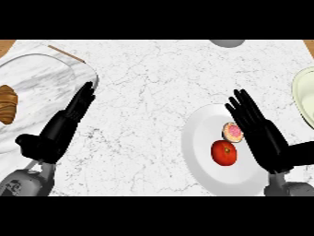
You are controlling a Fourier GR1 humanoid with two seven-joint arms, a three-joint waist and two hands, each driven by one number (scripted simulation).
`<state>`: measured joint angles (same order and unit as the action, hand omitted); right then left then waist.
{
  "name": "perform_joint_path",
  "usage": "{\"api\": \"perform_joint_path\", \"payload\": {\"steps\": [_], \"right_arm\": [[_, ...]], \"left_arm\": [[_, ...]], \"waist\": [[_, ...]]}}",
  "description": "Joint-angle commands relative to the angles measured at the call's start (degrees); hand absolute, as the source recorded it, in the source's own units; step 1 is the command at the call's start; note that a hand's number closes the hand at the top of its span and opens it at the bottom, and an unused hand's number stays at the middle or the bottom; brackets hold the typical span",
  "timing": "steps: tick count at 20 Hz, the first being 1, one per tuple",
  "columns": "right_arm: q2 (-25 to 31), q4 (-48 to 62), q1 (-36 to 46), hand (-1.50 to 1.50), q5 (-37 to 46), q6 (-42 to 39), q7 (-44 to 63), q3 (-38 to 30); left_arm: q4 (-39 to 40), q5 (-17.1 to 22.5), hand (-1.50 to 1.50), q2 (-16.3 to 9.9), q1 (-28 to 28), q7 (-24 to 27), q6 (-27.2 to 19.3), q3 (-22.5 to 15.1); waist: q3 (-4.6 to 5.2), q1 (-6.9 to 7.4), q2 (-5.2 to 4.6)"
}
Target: Pick the tomato from the plate and place it in the bowl
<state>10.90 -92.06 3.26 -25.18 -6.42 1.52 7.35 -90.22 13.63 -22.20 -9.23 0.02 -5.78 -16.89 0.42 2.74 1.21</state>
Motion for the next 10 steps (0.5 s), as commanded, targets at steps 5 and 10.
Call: {"api": "perform_joint_path", "payload": {"steps": [5, 10], "right_arm": [[7.33, -8.17, -3.98, 1.50, 22.00, 19.45, 3.15, -2.74], [5.63, -6.91, -11.95, -1.50, 32.81, 38.95, 7.55, -10.28]], "left_arm": [[0.70, 4.54, 0.00, 3.86, 3.12, -1.30, -0.98, 1.75], [-0.24, 7.22, 0.00, 5.25, 6.03, -2.69, -0.52, 1.39]], "waist": [[0.18, -5.87, -0.55], [0.12, -7.16, -0.39]]}}
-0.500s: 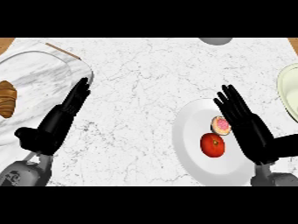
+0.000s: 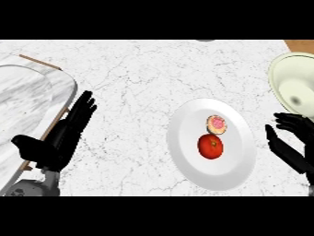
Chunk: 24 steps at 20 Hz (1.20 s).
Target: Pick the tomato from the plate and place it in the bowl
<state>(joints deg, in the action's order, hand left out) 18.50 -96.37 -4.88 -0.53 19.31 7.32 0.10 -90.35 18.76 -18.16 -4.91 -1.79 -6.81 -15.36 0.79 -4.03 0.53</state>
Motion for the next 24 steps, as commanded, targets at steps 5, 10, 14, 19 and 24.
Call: {"api": "perform_joint_path", "payload": {"steps": [5, 10, 14, 19, 24], "right_arm": [[-5.24, -14.72, -10.58, -1.50, 29.33, 15.11, 6.04, 18.56], [3.10, -15.51, -11.61, -1.50, 43.55, 6.19, 25.68, 17.07], [3.83, -21.52, -10.40, -1.50, 49.47, -4.48, 41.87, 17.66], [-0.64, -26.11, -1.79, -1.50, 49.63, -20.70, 61.85, 21.89], [-9.46, -21.72, 9.20, -1.50, 48.41, -28.76, 74.27, 22.80]], "left_arm": [[1.82, 1.65, 0.00, 4.06, -1.65, -2.13, 0.04, -1.64], [0.03, 1.62, 0.00, 3.04, -2.48, -3.39, 0.60, -1.53], [0.83, 2.27, 0.00, 3.19, -1.35, -2.40, 2.11, -1.77], [1.70, 2.80, 0.00, 3.43, -3.05, -3.90, 2.67, -1.63], [-0.11, 2.89, 0.00, 3.92, -4.10, -5.29, 2.68, -2.02]], "waist": [[-0.40, 2.38, -0.30], [-0.02, 3.24, -0.64], [0.02, 3.92, -0.69], [-0.22, 5.43, -0.91], [-0.49, 6.42, -0.87]]}}
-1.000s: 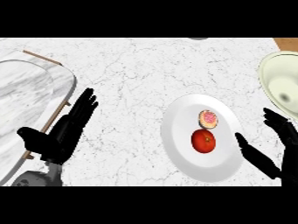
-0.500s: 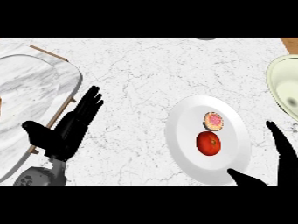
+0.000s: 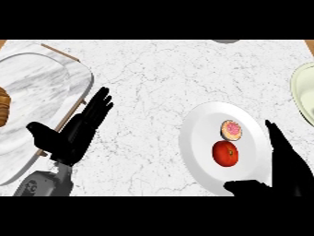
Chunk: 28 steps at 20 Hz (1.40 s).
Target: Pick the tomato from the plate and place it in the bowl
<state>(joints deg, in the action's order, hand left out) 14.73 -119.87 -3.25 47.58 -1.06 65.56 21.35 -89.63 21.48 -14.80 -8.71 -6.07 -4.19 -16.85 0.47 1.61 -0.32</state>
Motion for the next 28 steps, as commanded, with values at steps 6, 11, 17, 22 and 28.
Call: {"api": "perform_joint_path", "payload": {"steps": [6, 11, 17, 22, 28], "right_arm": [[-10.08, 7.96, 10.14, -1.50, 0.18, -13.67, 19.57, -2.28], [-14.25, 12.32, 10.37, -1.50, 0.59, -16.73, 19.63, -4.23], [-14.66, 16.02, 13.45, -1.50, -1.65, -18.12, 19.64, -6.02], [-14.69, 18.59, 14.41, -1.50, -1.03, -17.07, 19.63, -3.95], [-14.70, 21.15, 14.32, -1.50, -0.47, -15.37, 18.11, -5.50]], "left_arm": [[-0.65, -0.08, 0.00, 0.29, 0.18, -0.51, 0.29, 0.20], [1.99, -1.96, 0.00, 2.68, -0.80, 0.77, -1.81, -0.20], [1.21, -0.79, 0.00, 1.15, -0.73, -0.12, 0.29, 1.25], [2.41, -1.72, 0.00, 1.92, 0.40, 1.73, 0.70, 1.12], [0.96, -2.45, 0.00, 2.91, 1.28, 1.56, 0.62, 0.42]], "waist": [[-0.25, 0.05, 0.13], [-0.29, -1.19, 0.15], [-0.35, -1.07, 0.29], [-0.37, -1.17, 0.26], [-0.42, -1.38, 0.38]]}}
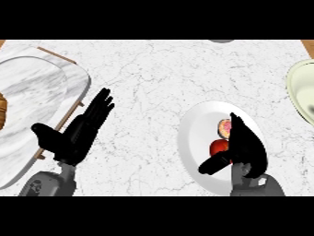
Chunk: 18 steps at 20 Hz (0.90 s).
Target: Pick the tomato from the plate and place it in the bowl
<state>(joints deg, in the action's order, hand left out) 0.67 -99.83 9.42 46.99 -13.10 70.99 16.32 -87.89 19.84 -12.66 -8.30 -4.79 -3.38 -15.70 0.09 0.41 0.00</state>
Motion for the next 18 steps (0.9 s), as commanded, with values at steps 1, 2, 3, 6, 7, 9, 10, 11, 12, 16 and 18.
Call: {"api": "perform_joint_path", "payload": {"steps": [1, 2, 3, 6, 7, 9, 10, 11, 12, 16, 18], "right_arm": [[-0.64, -0.43, 1.13, -1.50, 0.25, -3.70, 13.88, 0.86], [-0.64, 1.77, 1.96, -1.50, 0.60, -2.58, 13.71, 0.94], [-0.64, 0.79, 0.55, -1.50, 0.81, 0.01, 14.21, 3.87], [-0.64, 3.22, 2.81, -1.50, 0.41, -0.99, 14.22, 1.18], [-0.64, 2.56, 2.82, -1.50, 0.46, -1.75, 14.22, 1.12], [-0.64, 3.15, -0.25, -1.50, 1.47, 1.64, 12.73, 2.70], [-0.64, 4.77, 0.24, -1.50, 2.09, 1.38, 11.70, 1.88], [-0.64, 3.59, 3.39, -1.50, 0.54, 0.77, 14.20, 2.38], [-0.64, 1.46, -0.88, -1.50, 2.10, -0.93, 12.86, 1.60], [-0.64, 5.98, 1.40, -1.50, 1.27, 1.55, 10.44, -0.43], [-0.64, 7.73, 1.04, -1.50, 1.94, 4.35, 10.99, 1.52]], "left_arm": [[-0.33, 0.71, 0.00, -0.10, 1.28, -0.10, 1.56, 0.23], [1.89, -0.17, 0.00, -0.60, -1.61, -0.06, 0.48, 2.11], [-2.11, 1.42, 0.00, -0.40, -0.99, -4.29, -0.08, 1.67], [-1.03, 0.55, 0.00, -0.25, 0.42, -1.34, 1.02, 1.47], [-0.02, -1.06, 0.00, 1.54, -0.73, -1.16, -0.28, -0.04], [-2.88, -0.95, 0.00, 1.12, 1.25, -1.70, -0.58, 0.19], [-1.40, -1.82, 0.00, 2.09, 1.91, -0.68, -0.46, -1.02], [-0.51, 0.22, 0.00, 1.22, -0.61, -3.09, 0.27, 1.43], [-1.62, -2.07, 0.00, 1.23, 1.33, -1.51, -0.53, -0.11], [2.01, -0.53, 0.00, 0.29, 0.15, 0.64, 2.92, 2.56], [-6.12, -0.74, 0.00, 0.02, 1.94, -4.21, 0.25, 1.52]], "waist": [[-0.03, -0.26, 0.09], [-0.02, -0.33, -0.04], [-0.06, -0.10, 0.13], [-0.03, 0.04, 0.06], [-0.02, -0.31, 0.07], [-0.06, -0.16, 0.15], [-0.05, -0.21, 0.06], [-0.03, -0.22, 0.04], [-0.04, -0.54, 0.16], [-0.04, -0.49, -0.03], [-0.09, 0.28, 0.15]]}}
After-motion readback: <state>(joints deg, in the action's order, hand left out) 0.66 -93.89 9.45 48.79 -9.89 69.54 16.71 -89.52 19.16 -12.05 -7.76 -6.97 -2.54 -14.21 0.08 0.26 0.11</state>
